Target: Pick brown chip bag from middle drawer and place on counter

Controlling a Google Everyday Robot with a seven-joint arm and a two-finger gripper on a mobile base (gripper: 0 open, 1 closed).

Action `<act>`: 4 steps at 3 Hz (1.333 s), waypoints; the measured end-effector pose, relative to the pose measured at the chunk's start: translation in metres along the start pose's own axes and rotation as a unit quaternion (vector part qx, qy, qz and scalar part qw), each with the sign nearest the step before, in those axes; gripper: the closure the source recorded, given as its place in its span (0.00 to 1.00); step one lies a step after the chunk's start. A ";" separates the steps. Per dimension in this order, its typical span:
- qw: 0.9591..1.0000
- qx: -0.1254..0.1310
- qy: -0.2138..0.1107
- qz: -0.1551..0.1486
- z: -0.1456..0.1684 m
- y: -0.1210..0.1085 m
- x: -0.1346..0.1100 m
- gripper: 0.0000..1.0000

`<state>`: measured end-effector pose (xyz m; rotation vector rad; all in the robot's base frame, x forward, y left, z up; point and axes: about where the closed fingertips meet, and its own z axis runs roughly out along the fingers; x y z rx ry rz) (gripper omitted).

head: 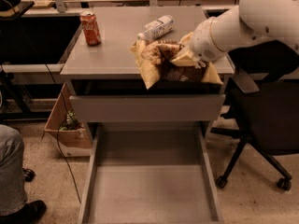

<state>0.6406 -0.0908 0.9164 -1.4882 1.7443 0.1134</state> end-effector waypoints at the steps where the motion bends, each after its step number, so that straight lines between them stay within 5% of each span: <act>1: 0.999 0.020 -0.017 -0.022 0.031 -0.047 -0.034 1.00; 4: 0.995 0.017 -0.077 -0.055 0.116 -0.115 -0.046 1.00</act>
Offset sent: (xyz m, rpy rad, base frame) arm 0.1416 0.0541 0.0413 0.0511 -0.1557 0.0628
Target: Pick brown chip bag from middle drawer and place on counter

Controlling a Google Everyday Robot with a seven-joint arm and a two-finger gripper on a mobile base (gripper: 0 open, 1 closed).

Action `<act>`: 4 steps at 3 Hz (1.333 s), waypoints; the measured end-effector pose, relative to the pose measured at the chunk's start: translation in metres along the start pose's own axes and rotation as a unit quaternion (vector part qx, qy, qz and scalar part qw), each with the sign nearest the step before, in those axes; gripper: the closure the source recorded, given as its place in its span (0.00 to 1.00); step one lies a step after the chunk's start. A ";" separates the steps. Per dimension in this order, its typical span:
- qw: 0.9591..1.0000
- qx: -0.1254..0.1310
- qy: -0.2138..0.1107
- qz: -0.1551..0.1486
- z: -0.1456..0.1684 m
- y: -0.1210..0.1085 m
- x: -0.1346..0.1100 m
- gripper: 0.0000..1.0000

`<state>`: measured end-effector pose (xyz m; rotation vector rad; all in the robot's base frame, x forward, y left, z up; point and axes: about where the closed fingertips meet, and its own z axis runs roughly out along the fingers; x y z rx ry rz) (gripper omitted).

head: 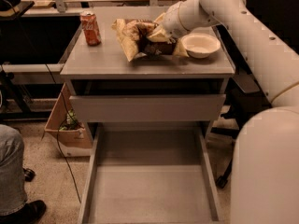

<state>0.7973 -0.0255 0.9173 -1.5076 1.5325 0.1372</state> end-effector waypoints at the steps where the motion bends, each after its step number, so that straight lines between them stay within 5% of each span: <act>1: 1.000 -0.013 -0.014 0.004 0.023 0.000 0.019 0.81; 3: 0.999 -0.031 -0.026 0.014 0.035 0.008 0.040 0.35; 4: 0.997 -0.052 -0.051 0.018 0.027 0.022 0.034 0.04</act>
Offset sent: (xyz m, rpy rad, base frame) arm 0.0315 -0.0195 -0.0681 0.0566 0.0652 0.0499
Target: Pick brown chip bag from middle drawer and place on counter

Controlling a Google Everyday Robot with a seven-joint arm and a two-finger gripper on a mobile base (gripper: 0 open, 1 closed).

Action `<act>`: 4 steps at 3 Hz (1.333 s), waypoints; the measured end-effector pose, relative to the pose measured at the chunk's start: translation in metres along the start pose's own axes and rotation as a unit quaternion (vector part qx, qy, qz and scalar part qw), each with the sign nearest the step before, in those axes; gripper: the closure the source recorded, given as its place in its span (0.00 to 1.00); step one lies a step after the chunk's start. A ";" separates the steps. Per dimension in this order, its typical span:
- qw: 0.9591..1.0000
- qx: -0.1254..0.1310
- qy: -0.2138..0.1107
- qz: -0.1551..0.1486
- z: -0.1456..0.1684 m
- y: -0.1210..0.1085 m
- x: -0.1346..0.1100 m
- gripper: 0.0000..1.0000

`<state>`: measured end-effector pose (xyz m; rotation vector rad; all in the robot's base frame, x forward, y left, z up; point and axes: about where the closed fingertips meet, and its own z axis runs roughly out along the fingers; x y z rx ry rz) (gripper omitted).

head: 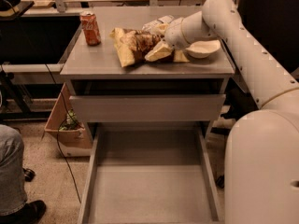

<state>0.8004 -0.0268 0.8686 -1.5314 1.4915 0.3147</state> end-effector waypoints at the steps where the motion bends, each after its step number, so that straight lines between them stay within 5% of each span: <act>1: 1.000 -0.013 -0.019 0.003 -0.011 0.012 -0.008 0.00; 2: 0.999 -0.012 -0.049 0.014 -0.052 0.022 -0.020 0.00; 3: 0.998 0.014 -0.062 0.029 -0.128 0.025 -0.026 0.00; 4: 0.997 0.034 -0.054 0.034 -0.174 0.028 -0.025 0.00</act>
Offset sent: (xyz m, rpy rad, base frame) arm -0.0869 -0.0672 0.0713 0.1779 0.0163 0.0398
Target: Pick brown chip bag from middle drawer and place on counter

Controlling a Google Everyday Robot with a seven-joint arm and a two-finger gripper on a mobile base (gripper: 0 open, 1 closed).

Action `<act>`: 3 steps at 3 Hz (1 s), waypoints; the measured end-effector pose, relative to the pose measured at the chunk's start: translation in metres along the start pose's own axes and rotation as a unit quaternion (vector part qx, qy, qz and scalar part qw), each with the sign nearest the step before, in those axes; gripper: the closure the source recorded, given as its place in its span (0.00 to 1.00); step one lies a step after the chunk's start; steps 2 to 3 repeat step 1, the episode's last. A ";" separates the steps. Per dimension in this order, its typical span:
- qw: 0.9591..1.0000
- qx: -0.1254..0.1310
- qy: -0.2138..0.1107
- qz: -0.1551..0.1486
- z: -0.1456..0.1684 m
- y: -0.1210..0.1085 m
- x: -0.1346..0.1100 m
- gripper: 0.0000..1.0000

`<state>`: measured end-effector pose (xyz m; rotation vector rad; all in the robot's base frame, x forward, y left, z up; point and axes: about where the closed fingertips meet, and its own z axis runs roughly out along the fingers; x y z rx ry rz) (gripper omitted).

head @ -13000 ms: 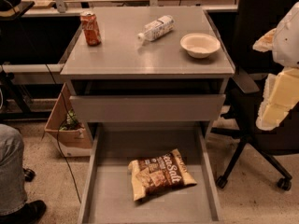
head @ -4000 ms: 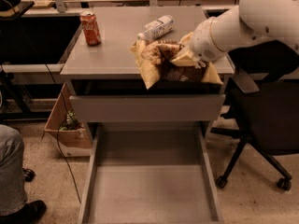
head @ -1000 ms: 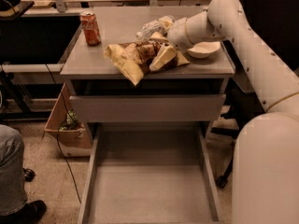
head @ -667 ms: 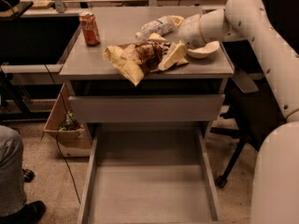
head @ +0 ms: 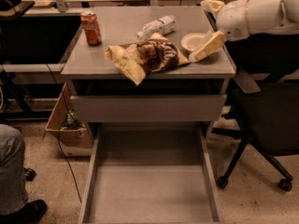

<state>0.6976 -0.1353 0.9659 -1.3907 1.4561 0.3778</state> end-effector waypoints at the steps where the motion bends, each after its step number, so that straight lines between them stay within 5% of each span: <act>1: 1.000 0.001 0.001 0.000 -0.002 0.000 0.001 0.00; 3: 1.000 0.001 0.001 0.000 -0.002 0.000 0.001 0.00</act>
Offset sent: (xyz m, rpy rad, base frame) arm 0.0000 0.0000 0.0000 0.0000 0.0000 0.0000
